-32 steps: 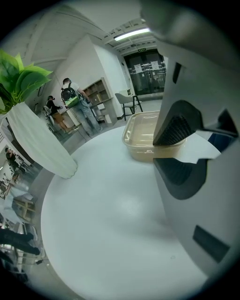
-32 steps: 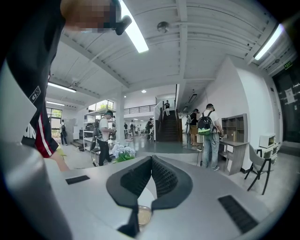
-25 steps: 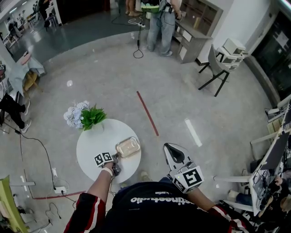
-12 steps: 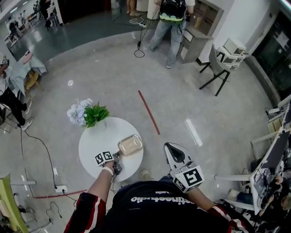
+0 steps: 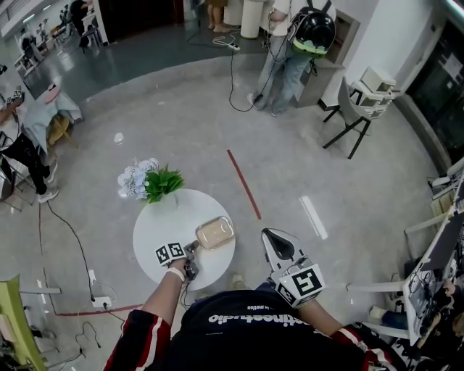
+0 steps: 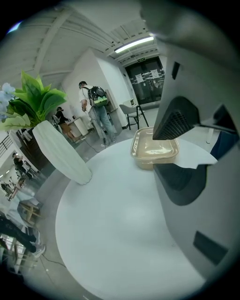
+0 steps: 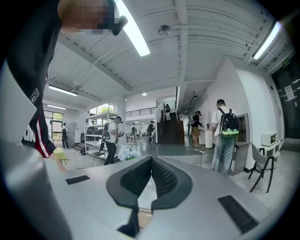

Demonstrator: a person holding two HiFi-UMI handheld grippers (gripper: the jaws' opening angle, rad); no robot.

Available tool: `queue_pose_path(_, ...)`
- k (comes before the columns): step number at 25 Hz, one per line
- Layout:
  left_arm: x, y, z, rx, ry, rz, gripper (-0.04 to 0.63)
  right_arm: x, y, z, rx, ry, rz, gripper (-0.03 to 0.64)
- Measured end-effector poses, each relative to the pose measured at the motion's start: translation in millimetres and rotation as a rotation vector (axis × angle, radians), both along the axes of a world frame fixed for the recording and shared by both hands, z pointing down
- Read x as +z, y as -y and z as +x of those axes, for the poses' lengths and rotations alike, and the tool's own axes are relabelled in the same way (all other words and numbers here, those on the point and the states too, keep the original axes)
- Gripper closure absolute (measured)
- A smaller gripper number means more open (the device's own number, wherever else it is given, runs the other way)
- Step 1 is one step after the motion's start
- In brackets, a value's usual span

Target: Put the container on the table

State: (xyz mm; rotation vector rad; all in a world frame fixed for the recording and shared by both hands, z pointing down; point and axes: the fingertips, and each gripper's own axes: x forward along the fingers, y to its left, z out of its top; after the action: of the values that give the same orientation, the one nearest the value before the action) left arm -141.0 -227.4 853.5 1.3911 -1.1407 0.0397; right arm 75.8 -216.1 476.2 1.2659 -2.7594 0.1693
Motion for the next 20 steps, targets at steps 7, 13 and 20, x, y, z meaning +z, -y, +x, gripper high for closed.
queue_pose_path(7,-26,-2,2,0.014,0.0,0.063,0.445,-7,-11,-12,-0.024,0.017,0.017,0.601)
queue_pose_path(13,-51,-4,8,0.054,0.009,0.132,0.446,-9,-18,-20,-0.032,0.037,0.018,0.601)
queue_pose_path(20,-88,-10,14,0.11,0.036,0.231,0.446,-12,-28,-31,-0.063,0.063,0.028,0.601)
